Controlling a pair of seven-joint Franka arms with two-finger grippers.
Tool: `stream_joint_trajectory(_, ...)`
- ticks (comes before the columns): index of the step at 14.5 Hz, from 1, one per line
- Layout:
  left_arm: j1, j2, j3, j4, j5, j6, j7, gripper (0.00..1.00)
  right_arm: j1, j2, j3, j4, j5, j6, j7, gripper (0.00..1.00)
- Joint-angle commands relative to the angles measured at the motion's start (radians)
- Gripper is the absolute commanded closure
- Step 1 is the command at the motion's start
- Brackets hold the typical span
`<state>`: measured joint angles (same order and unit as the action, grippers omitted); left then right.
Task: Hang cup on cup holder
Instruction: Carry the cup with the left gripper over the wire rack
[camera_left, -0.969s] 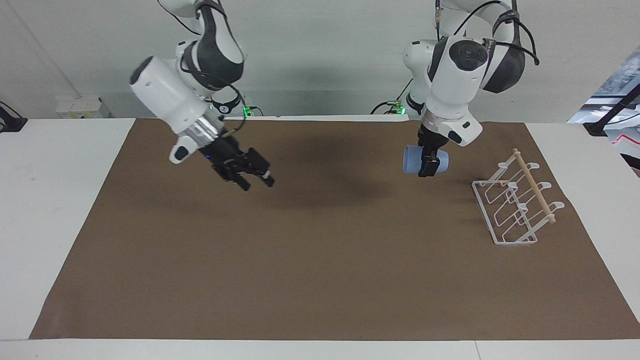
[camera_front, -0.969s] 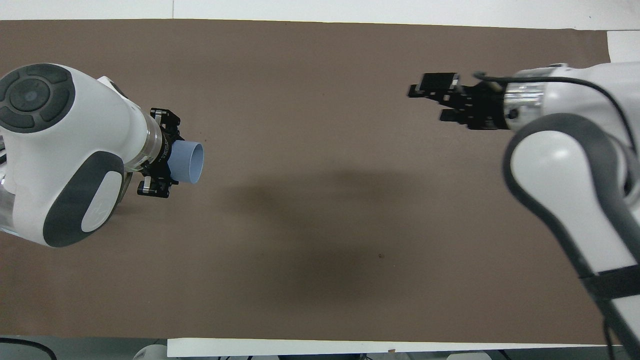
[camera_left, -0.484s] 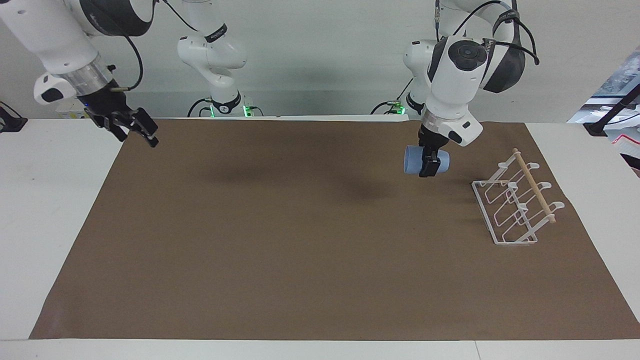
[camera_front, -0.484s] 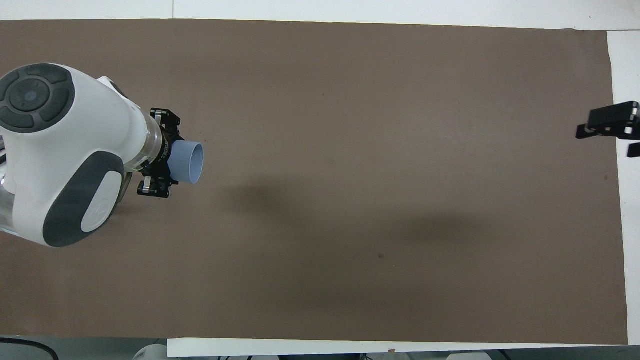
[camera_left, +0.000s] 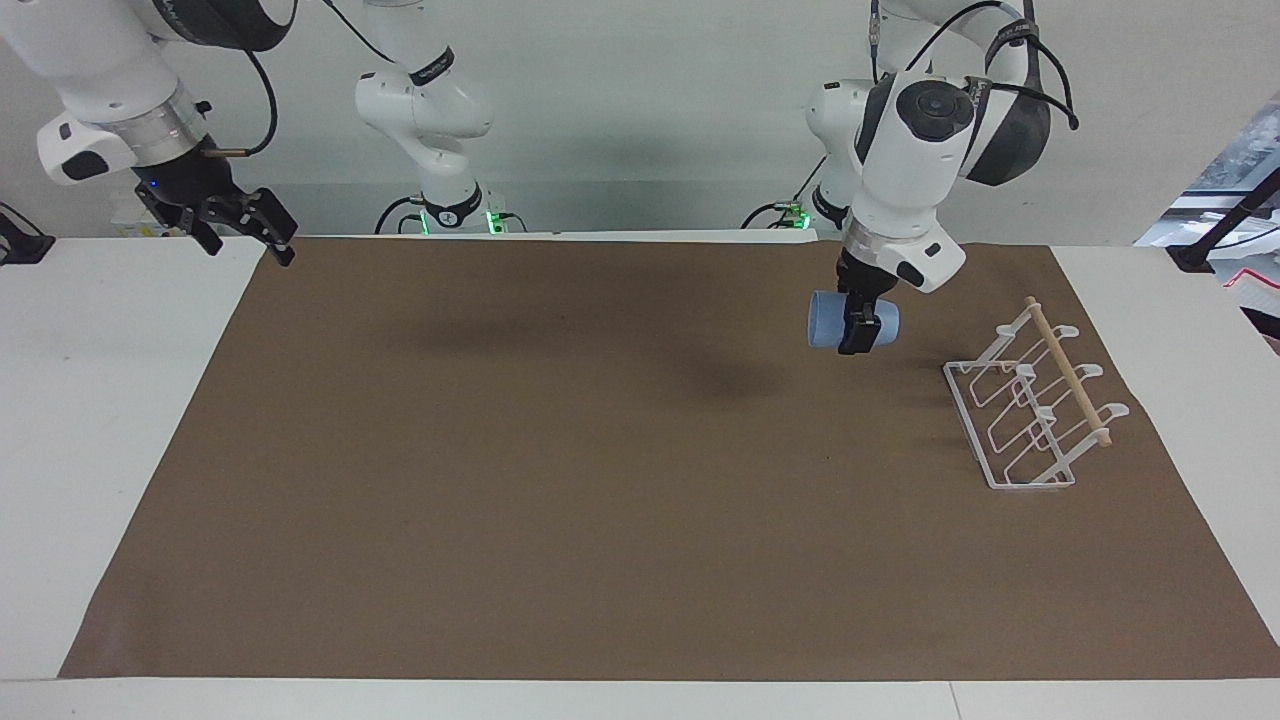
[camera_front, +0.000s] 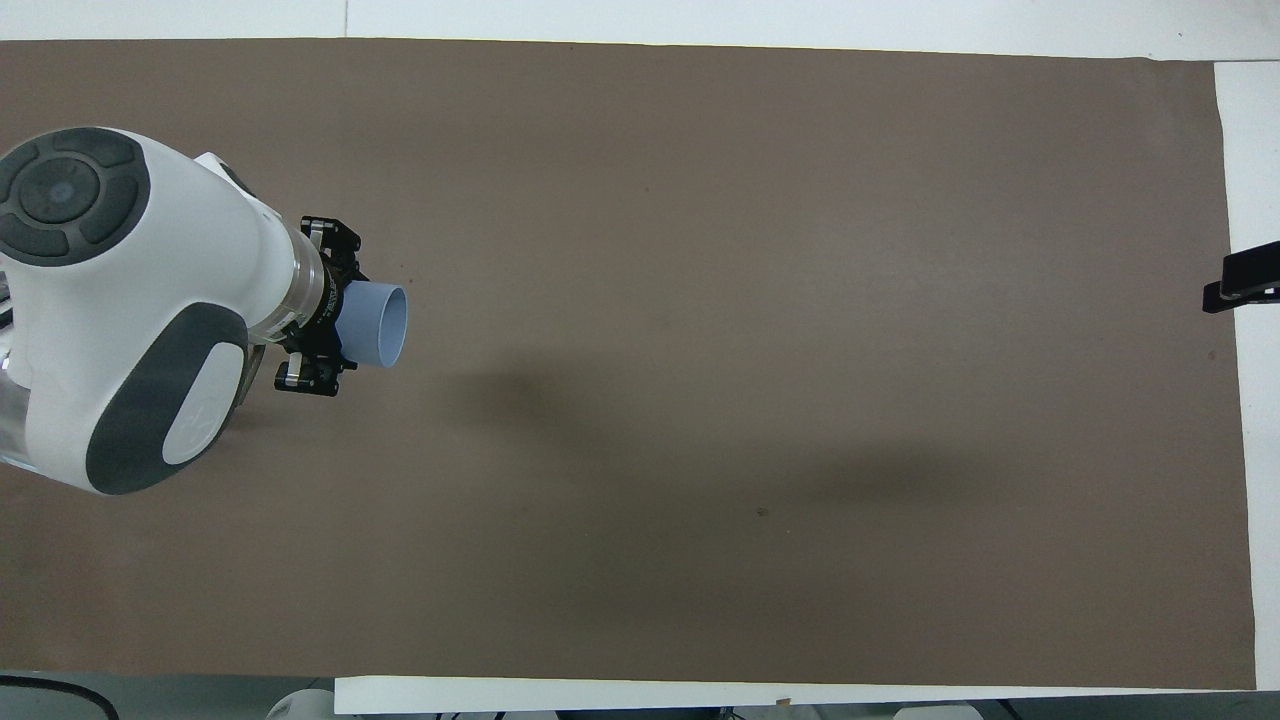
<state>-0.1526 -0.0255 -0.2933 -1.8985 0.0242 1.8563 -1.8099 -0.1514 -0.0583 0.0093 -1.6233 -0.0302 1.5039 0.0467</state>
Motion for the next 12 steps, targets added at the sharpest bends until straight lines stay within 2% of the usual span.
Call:
stream_joint_trajectory(1, 0.042, 0.245, -0.141, 0.319, 0.209, -0.260, -0.138, 1.00, 0.035, -0.002, 0.002, -0.001, -0.056, 0.006, -0.045, 0.01)
stream_joint_trajectory(4, 0.042, 0.245, -0.141, 0.317, 0.198, -0.249, -0.123, 1.00, 0.070, -0.006, -0.038, -0.003, -0.045, -0.013, -0.051, 0.01)
stream_joint_trajectory(8, 0.045, 0.245, -0.141, 0.308, 0.200, -0.235, -0.114, 1.00, 0.081, -0.014, -0.042, -0.015, -0.039, -0.014, -0.051, 0.01)
stream_joint_trajectory(9, 0.044, 0.237, -0.141, 0.280, 0.213, -0.221, -0.126, 1.00, 0.096, -0.014, -0.045, -0.015, -0.039, -0.016, -0.051, 0.01)
stream_joint_trajectory(10, 0.039, 0.208, -0.141, 0.236, 0.261, -0.212, -0.140, 1.00, 0.090, -0.017, -0.046, -0.015, -0.040, -0.027, -0.048, 0.01)
stream_joint_trajectory(12, 0.033, 0.190, -0.145, 0.168, 0.473, -0.215, -0.167, 1.00, 0.089, -0.018, -0.046, -0.015, -0.039, -0.031, -0.048, 0.01)
